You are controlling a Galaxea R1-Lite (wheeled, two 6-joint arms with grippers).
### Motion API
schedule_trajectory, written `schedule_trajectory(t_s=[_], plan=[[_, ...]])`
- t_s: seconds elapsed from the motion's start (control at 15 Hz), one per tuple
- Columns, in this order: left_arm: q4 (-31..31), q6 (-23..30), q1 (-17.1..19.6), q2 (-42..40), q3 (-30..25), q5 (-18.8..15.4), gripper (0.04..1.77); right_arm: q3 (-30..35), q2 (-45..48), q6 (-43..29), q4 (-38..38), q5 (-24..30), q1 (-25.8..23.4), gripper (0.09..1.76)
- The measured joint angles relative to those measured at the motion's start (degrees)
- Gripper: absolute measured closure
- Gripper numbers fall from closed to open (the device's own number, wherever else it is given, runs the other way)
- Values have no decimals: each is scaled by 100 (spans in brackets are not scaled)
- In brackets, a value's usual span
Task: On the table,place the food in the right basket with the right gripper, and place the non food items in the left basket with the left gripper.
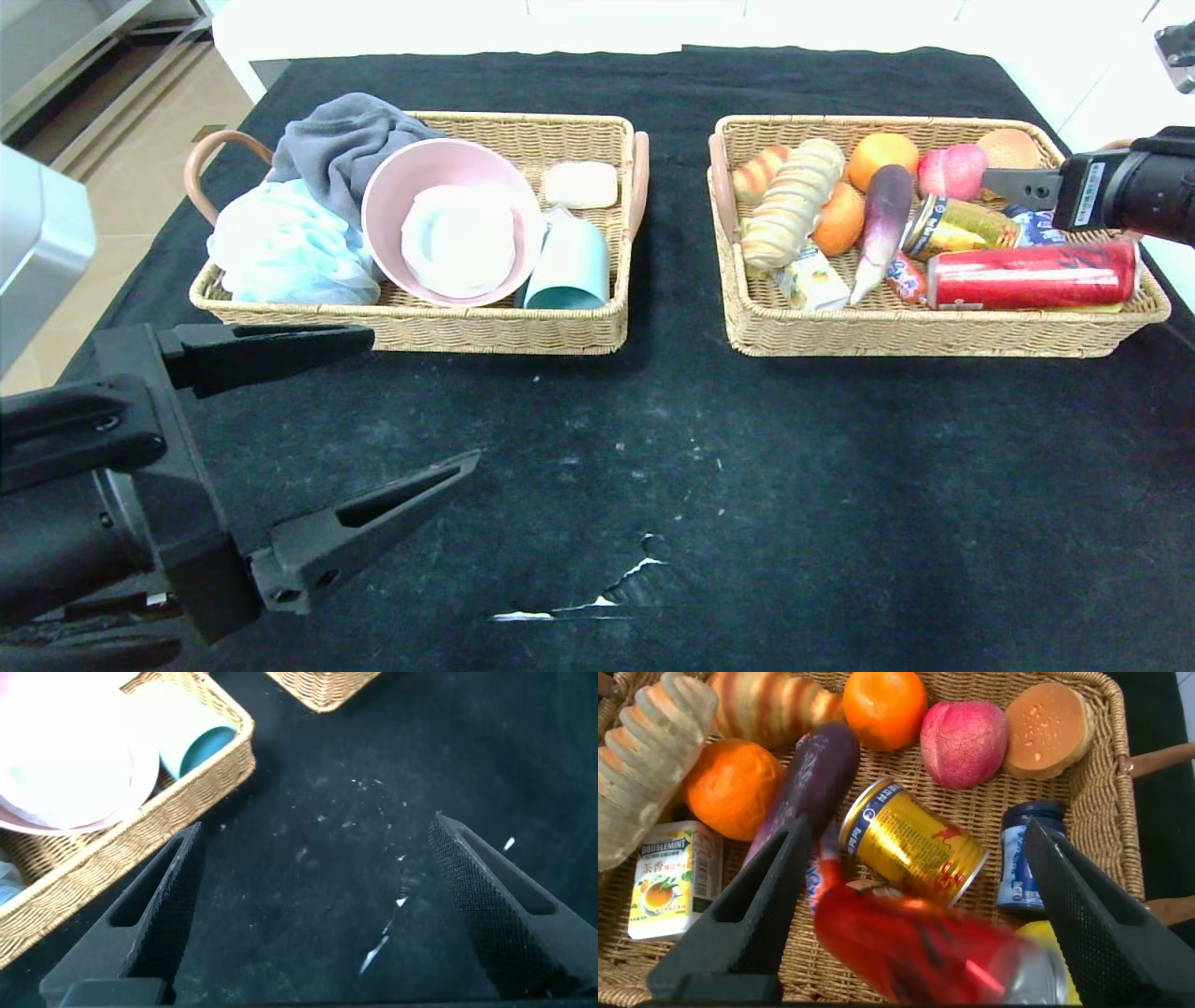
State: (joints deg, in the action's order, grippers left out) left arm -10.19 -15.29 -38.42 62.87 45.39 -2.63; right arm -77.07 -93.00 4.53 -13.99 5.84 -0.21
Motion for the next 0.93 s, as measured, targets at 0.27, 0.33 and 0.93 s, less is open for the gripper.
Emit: schedule_trajectory(t_s=[0.27,0.33,0.93], plan=[[0,0,-30,-2,-21,0,9,-55,37,100,20,5,-122,17],[0,0,-33,0,-21,0,9,-55,48,105,27,6,-133,17],[-9,44,-33,-39,20,5,9,325,339,108,-33,44,157,15]])
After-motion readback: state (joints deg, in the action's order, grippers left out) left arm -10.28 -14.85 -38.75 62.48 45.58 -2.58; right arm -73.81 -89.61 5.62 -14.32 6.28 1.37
